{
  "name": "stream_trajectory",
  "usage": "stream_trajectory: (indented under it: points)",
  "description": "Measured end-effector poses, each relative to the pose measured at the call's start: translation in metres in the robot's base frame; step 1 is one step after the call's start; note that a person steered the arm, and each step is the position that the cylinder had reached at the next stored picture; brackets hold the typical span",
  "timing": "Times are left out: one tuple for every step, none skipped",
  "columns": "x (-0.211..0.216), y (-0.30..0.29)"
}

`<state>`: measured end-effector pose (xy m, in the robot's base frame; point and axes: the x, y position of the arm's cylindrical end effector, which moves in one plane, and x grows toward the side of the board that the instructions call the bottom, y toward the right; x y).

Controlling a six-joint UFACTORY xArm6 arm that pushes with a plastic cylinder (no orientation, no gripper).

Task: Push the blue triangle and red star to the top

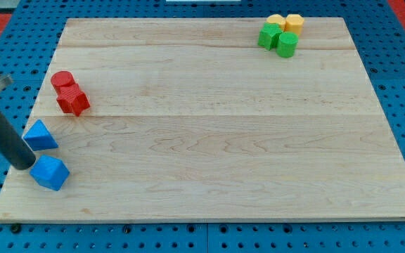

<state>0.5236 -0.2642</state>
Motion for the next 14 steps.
stream_trajectory:
  points:
    - [-0.035, 0.012]
    - [-0.060, 0.084]
    - [-0.085, 0.144]
    - [-0.084, 0.166]
    - [-0.073, 0.156]
    - [-0.035, 0.169]
    - [-0.032, 0.079]
    - [-0.058, 0.029]
    - [-0.098, 0.033]
    - [-0.115, 0.064]
    - [-0.142, 0.087]
    - [-0.179, 0.086]
    - [-0.184, 0.108]
    - [-0.134, 0.144]
